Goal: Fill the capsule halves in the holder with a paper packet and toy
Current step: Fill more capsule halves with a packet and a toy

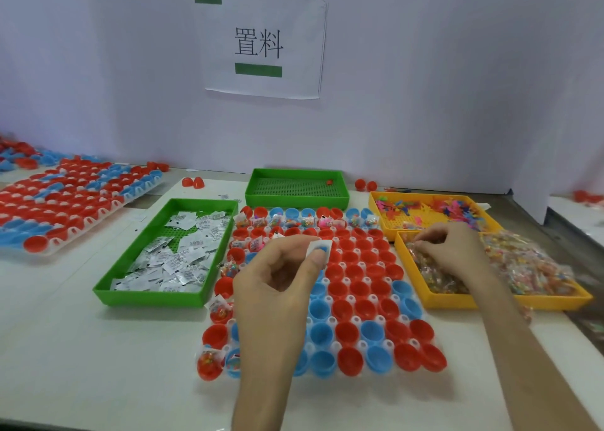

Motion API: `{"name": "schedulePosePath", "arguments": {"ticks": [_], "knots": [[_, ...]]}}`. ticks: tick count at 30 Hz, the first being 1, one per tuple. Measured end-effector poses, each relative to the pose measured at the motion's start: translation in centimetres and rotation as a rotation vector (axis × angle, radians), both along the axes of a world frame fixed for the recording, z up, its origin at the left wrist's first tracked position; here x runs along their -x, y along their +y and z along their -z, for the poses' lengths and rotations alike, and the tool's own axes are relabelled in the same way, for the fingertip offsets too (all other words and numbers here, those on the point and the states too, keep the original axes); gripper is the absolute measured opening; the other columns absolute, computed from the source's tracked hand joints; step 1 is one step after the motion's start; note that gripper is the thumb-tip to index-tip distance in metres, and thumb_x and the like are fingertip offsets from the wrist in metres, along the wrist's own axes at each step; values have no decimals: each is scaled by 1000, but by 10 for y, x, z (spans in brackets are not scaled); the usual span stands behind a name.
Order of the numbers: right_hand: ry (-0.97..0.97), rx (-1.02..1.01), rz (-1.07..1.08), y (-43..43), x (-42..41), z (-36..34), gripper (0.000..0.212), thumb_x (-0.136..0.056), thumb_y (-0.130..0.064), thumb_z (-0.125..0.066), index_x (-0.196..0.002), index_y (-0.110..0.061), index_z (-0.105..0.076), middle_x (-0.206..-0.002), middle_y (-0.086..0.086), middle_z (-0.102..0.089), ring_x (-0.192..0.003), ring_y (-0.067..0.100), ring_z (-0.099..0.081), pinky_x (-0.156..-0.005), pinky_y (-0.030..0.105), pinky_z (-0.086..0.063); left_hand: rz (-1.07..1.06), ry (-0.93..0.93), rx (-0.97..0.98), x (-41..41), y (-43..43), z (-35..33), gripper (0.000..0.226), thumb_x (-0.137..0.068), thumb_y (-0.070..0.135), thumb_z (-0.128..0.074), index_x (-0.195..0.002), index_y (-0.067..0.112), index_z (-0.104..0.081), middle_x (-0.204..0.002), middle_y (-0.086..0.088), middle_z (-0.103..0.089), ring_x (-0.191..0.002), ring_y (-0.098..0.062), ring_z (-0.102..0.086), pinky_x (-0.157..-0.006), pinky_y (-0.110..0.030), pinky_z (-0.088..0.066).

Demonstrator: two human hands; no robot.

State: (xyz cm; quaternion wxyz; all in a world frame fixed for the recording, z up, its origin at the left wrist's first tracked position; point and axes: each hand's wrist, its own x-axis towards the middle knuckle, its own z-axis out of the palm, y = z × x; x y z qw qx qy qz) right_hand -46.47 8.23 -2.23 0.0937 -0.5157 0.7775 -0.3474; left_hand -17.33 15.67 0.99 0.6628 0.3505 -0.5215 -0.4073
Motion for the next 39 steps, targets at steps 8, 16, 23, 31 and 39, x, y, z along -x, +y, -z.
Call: {"name": "schedulePosePath", "arguments": {"ticks": [8, 16, 23, 31, 39], "knots": [[-36, 199, 50, 4, -3, -8, 14, -86, -19, -78, -77, -28, -71, -78, -11, -67, -70, 6, -62, -53, 20, -42, 35, 30, -5, -2, -2, 1, 9, -77, 24, -76, -86, 26, -77, -73, -1, -74, -68, -11, -71, -64, -16, -54], [-303, 423, -216, 15, -53, -32, 9, -83, -5, -76, -79, -12, -72, -76, -5, -75, -76, 6, -72, -68, 17, -55, 64, 41, -43, 2, -1, 5, 7, -76, 22, -78, -79, 17, -76, -76, -3, -75, -70, -18, -72, -66, -21, -57], [-502, 276, -776, 32, -117, -39, 14, -78, 6, -77, -76, -4, -68, -74, 5, -76, -68, 13, -72, -64, 18, -54, 79, -57, -30, 9, 0, 10, 19, -79, 8, -81, -84, 25, -75, -78, -3, -71, -68, -18, -71, -62, -23, -56], [-528, 170, -951, 38, -119, -42, 17, -88, -10, -71, -98, -21, -80, -93, -1, -78, -86, 11, -74, -75, 16, -54, -27, -128, -69, -2, -7, 16, 30, -75, 10, -85, -92, 30, -71, -74, 3, -64, -62, -17, -71, -52, -16, -47], [-662, 90, -979, 39, -124, -40, 14, -78, -20, -81, -92, -17, -79, -88, 3, -77, -83, 13, -74, -73, 17, -55, 65, -46, -50, -10, -8, 15, 21, -68, 27, -81, -87, 28, -73, -66, -7, -64, -61, -31, -67, -58, -32, -58]]}}
